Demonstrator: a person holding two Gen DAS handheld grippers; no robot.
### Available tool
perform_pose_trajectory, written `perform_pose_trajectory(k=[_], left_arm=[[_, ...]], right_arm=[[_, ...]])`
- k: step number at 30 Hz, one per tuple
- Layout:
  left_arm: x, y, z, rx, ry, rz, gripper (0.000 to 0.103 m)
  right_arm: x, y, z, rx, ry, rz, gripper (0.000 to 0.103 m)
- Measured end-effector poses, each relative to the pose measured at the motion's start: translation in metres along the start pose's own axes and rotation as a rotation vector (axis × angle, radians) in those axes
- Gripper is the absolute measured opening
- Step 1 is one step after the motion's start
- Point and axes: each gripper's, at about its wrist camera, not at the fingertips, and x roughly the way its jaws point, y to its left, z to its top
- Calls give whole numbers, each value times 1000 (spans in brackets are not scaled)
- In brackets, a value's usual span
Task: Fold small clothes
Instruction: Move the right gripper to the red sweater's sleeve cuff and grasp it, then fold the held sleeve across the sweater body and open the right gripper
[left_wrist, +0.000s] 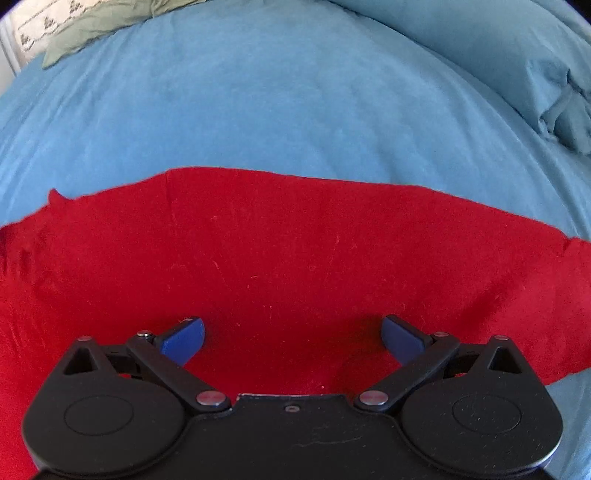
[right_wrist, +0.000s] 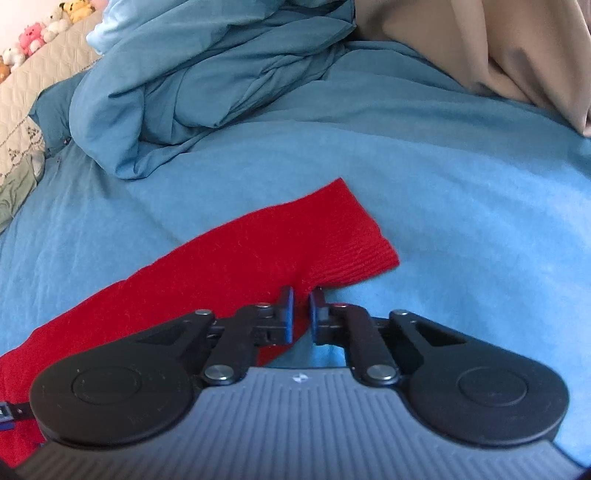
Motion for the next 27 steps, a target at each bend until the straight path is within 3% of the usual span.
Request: perform_pose_trajectory(k=[4,8,11,15,18,22,24,27], left_arm=[[-1,5,7,41,61,-13,103],[-24,24,10,-8,16,-18,103],[-53,50,10,-34,-25,42,103],[-95,103,-7,-58,-112,83,103],[-118,154,-28,-92,-137,137,103],[-132,217,-70,-118,-160,206,103],[-135,241,-91,-137,-163,233,103],[-136,272,-122,-194,-156,223,103]], right_arm=[[-25,29,18,-53,-39,29,22],[-54,82,37,-118,-69,125,22],[-82,140,43,-209,-103,239,22],[-114,231,25,-344,-93,475,22],[-124,297,-16,-419,-9,678,22],[-119,362,-100,-554,89,832,22],[-108,383,-149,-605,149,865,21],[-90,394,-214,-715,197,844,21]])
